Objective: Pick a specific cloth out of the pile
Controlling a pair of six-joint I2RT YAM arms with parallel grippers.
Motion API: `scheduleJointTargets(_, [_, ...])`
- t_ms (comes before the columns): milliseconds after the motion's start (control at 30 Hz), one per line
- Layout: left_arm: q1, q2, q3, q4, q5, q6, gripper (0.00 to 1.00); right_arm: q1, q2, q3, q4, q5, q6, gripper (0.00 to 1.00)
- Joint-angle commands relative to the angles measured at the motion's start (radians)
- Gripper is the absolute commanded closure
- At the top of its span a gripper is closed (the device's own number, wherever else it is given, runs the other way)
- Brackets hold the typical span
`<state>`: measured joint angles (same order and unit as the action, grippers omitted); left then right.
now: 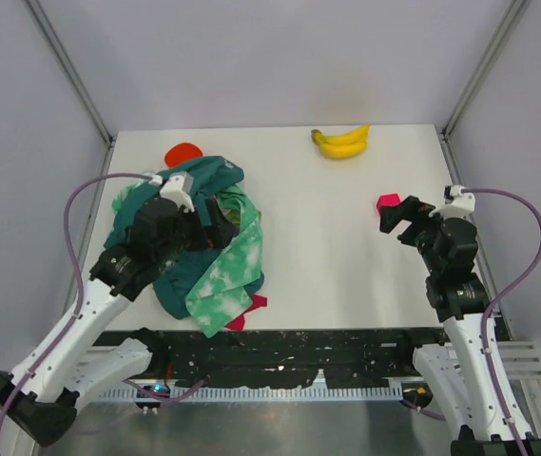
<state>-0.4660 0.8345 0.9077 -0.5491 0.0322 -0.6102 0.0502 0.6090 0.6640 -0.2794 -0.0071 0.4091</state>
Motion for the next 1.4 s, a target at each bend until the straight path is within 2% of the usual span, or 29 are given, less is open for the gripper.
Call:
scheduleJointTargets(0, [-0.205,0.11,0.137,-0.135,-0.325,0.115,0.0,-0.003,-0.046,-0.035,0.11,-0.1,-0.053,0.05])
scheduleJointTargets(133, [-0.336,0.248,0.172,-0.21,-0.442,0.104,0.0,-0.004,-0.045,-0.057,0.128,-0.106,-0.069,0.05])
scheduleJointTargets(233, [-0.382,0.375,0.194,-0.239,-0.451,0.082,0.0,-0.004,-0.025,-0.043,0.112,-0.119,-0.081,0.05])
scheduleJointTargets(300, [-0.387,0.458,0.22,-0.285,-0.478,0.029,0.0,-0.003,-0.008,-0.035,0.105,-0.137,-0.09,0.05])
scheduleJointTargets(500, [-0.382,0.695,0.336,-0.517,-0.693,-0.146,0.0,-0.003,0.02,-0.032,0.106,-0.148,-0.099,0.05])
scheduleJointTargets(600, [-0.367,0.817,0.376,-0.554,-0.693,-0.178,0.0,-0.003,0.023,-0.033,0.106,-0.142,-0.099,0.05])
scheduleJointTargets(700, [-0.332,0.882,0.355,-0.477,-0.614,-0.158,0.02,-0.003,0.017,-0.04,0.103,-0.088,-0.087,0.05])
scheduleJointTargets(833, [-0.295,0.928,0.284,-0.361,-0.528,-0.141,0.16,-0.001,0.005,-0.047,0.095,-0.027,-0.075,0.05])
scheduleJointTargets(933, [-0.277,0.96,0.289,-0.388,-0.564,-0.158,0.54,-0.003,0.003,-0.05,0.105,-0.05,-0.075,0.05])
scheduleJointTargets(1000, [-0.27,0.956,0.29,-0.405,-0.594,-0.171,1.0,-0.004,0.003,-0.055,0.123,-0.076,-0.075,0.05])
scheduleJointTargets(1067, [-0.269,0.91,0.277,-0.376,-0.601,-0.133,1.0,-0.003,0.011,-0.058,0.128,-0.091,-0.067,0.05])
scheduleJointTargets(1167, [-0.269,0.751,0.218,-0.304,-0.601,-0.074,1.0,-0.003,0.032,-0.075,0.16,-0.114,-0.021,0.05])
scheduleJointTargets(1267, [-0.266,0.554,0.189,-0.295,-0.676,-0.056,1.0,0.0,0.087,-0.095,0.273,-0.323,0.048,0.05])
scheduleJointTargets(1367, [-0.24,0.421,0.178,-0.287,-0.715,-0.037,1.0,0.046,0.214,-0.066,0.356,-0.421,0.115,0.05])
